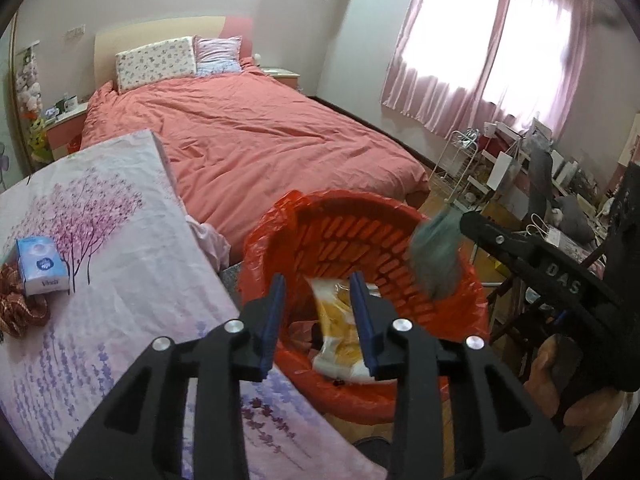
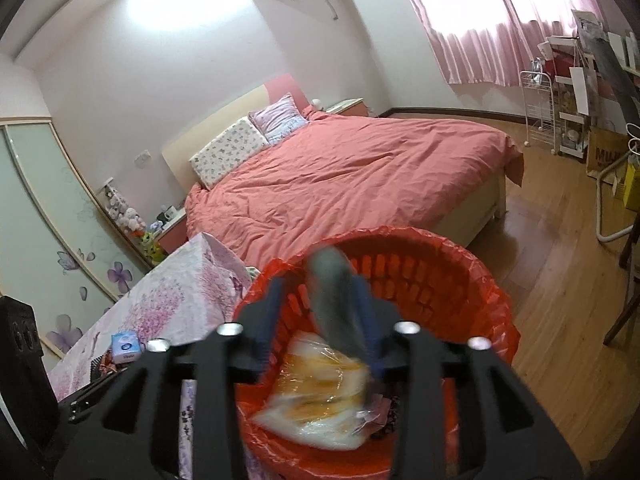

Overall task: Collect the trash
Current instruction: 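Carry the snack bag and sock over the basket and open both tools, then reach the left tool to the black mesh pad while the right tool reaches the blue tissue pack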

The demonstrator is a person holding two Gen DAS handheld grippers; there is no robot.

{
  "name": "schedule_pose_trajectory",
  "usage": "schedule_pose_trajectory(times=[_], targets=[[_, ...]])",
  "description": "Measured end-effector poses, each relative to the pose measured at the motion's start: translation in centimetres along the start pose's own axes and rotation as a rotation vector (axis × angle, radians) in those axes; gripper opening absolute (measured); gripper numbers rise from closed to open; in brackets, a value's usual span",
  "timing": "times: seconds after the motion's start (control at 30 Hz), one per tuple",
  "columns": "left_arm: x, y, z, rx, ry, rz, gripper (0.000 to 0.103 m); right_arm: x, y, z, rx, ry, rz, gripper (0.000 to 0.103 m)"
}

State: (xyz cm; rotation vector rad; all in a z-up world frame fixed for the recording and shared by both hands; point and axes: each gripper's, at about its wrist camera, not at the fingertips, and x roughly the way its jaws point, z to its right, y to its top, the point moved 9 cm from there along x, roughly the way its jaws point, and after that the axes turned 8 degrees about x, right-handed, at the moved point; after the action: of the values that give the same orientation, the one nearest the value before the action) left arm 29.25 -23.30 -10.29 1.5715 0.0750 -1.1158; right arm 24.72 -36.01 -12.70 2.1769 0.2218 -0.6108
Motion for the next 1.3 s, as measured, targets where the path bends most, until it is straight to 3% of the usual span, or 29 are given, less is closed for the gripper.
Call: schedule_pose_trajectory(times=[0.37,0.6,0.8,1.1,1.3], targets=[[-2.2,-1.9,-5.1,-0.016,0.119,-0.011,0.05,0.0,-1.4,-0.8,-0.038,-0.038,-0.033,0.045],[-4.5,-3.9,-10.7,-0.064,0.209,-0.031,0.055,0.1,-3.0,-3.2,-0.096,-0.033,-0.065,0.045],[-7.8,-6.0,-16.7,-0.132,0.31,-0.032,0.062,0.2,-5.0,-6.1,-0.146,-0.008,-0.098,0.045],[-14.6,-10.5,-29.2,-0.292,0.557,-0.021,0.075,1.0,-9.2,-11.0,-0.238,0.025,-0.172,0.045],[-15.2,-11.7,-33.4,-0.386,0.56,-0.021,0.078,1.7,-11.6,-13.3,-0.282,0.042,-0.215,0.045]])
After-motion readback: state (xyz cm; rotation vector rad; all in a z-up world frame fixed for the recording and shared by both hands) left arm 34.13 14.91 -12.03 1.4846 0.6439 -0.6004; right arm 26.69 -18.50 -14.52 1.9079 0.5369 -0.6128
